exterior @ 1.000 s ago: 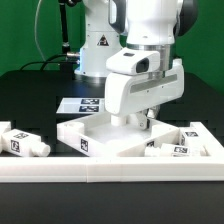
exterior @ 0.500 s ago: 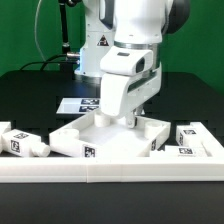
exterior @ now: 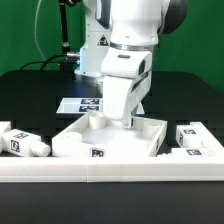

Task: Assemble one leg

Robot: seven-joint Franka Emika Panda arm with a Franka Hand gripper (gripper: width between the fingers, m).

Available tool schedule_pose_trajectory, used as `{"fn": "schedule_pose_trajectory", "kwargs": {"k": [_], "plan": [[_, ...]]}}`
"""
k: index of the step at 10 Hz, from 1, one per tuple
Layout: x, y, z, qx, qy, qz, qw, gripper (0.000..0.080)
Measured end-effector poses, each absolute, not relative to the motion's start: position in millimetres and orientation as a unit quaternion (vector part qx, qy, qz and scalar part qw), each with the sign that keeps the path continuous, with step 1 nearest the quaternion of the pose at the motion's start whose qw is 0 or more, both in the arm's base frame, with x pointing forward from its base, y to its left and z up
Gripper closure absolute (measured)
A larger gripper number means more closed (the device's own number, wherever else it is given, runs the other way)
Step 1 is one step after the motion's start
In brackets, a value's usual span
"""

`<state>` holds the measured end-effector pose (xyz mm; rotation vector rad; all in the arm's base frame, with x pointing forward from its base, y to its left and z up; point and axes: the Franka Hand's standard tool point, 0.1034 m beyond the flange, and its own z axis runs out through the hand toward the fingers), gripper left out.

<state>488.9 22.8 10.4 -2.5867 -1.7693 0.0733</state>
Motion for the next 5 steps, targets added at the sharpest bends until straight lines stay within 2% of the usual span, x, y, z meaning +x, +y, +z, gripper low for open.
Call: {"fn": "schedule_pose_trajectory", "kwargs": {"k": [5], "plan": [[490.2,15.4,11.1,-0.802,-0.598,0.022,0.004,0.0748]]}}
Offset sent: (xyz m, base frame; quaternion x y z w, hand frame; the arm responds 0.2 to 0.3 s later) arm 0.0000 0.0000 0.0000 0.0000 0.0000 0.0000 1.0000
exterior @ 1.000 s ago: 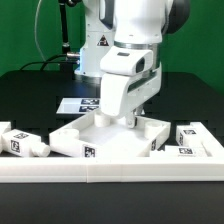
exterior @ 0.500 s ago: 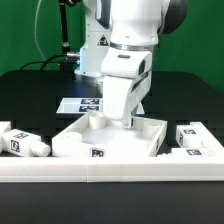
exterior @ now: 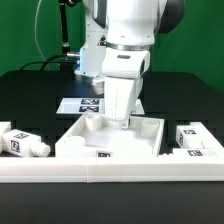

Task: Assemble one leg

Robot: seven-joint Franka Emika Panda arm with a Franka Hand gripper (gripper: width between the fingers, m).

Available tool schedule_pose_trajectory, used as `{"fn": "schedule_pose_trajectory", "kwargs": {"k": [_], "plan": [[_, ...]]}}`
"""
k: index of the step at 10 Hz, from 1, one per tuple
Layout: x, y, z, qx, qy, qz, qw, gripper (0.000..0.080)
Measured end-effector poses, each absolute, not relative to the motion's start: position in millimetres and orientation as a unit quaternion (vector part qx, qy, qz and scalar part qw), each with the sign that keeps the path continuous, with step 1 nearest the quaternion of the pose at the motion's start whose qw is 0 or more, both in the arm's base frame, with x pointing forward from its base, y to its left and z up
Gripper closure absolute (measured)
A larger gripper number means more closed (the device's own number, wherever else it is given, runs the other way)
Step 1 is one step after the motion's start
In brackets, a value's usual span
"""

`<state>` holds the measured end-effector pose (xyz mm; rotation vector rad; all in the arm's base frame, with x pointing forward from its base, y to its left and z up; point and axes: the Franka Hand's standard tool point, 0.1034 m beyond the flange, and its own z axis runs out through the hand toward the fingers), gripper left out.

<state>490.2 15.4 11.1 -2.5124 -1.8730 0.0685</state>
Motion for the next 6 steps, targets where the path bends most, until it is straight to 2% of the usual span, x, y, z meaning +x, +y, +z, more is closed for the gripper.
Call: {"fn": "schedule_pose_trajectory", "kwargs": {"k": [2,5,6], "plan": [[494.1,1.8,9.4,-0.77,-0.637,0.026,0.003,0.0748],[494.6,0.0,9.3,-0.767,-0.64,0.031,0.005,0.0748],[494.5,-0.1,9.2,-0.768,-0.64,0.03,0.005,0.0724]]}}
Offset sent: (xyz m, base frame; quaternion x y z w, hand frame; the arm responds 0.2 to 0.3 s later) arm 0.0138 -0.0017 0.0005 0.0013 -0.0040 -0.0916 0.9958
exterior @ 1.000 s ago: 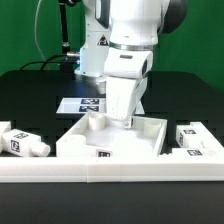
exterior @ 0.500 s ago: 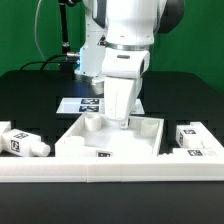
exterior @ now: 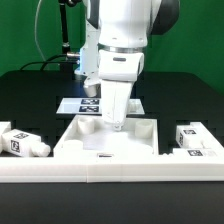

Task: Assemble one leg

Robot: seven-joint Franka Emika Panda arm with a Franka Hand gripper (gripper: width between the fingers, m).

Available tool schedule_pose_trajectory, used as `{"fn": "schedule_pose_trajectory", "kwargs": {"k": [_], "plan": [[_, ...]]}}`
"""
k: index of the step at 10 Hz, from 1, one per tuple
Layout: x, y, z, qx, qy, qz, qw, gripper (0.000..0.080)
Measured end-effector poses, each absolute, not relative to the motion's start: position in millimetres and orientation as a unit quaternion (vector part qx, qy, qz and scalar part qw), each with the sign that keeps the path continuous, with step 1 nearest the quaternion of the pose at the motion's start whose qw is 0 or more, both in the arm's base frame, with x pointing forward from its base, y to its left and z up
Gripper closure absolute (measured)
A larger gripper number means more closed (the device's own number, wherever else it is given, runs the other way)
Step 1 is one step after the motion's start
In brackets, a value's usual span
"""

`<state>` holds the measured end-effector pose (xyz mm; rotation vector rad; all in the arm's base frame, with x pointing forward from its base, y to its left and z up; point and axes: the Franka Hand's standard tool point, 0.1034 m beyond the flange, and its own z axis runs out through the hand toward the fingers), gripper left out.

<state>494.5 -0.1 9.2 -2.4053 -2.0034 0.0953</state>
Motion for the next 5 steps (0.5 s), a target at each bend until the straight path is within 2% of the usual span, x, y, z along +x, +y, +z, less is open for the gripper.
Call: {"fn": "schedule_pose_trajectory", "kwargs": {"k": [1,2,3,5], "plan": [[494,0,8.9,-0.768,-0.64,0.031,0.005,0.0724],[494,0,9.3,-0.768,-0.639,0.031,0.005,0.0527],[495,-1,15.7,-0.771,-0.636,0.032,0.004,0.0527],[493,-2,45.5,-0.785,-0.619,0.019,-0.008,0.02]]}}
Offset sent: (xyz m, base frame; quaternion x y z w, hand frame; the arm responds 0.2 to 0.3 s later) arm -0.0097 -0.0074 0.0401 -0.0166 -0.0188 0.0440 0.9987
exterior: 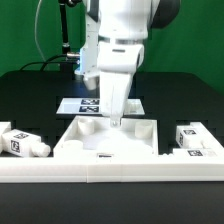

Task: Assemble one leg

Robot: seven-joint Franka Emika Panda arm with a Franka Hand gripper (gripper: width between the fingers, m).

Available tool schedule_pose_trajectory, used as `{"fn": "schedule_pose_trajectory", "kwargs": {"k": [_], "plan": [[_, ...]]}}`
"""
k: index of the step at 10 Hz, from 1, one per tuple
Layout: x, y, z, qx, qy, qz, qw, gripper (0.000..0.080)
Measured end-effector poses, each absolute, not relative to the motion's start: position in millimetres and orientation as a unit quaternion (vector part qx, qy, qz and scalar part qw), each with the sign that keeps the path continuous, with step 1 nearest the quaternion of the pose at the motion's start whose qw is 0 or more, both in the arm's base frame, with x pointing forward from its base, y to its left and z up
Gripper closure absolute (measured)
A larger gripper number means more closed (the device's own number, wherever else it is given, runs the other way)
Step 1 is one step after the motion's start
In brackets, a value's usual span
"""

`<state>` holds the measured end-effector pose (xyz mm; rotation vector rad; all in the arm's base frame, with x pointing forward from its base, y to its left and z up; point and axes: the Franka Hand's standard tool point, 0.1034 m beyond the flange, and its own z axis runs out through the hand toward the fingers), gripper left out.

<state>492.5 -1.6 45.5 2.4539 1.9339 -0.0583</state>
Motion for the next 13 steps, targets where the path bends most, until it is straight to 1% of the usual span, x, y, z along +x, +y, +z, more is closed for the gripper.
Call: {"fn": "schedule_pose_trajectory", "kwargs": {"k": [1,3,4,8,10,12,13], "plan": [[491,-2,57.8,0.792,0.611,-0.013,0.014,0.0165],[484,-12,85.3,0.802,0.596,0.001,0.026,0.0153],[477,-15,89.8,0.805,0.593,0.002,0.028,0.0153],[475,-14,86.5,0.819,0.574,0.001,0.026,0.015],[470,-20,84.4,0.87,0.492,0.015,0.027,0.015],[445,-34,80.1,0.935,0.352,0.039,0.025,0.015],[429,-36,68.7,0.953,0.299,0.042,0.02,0.015]]}}
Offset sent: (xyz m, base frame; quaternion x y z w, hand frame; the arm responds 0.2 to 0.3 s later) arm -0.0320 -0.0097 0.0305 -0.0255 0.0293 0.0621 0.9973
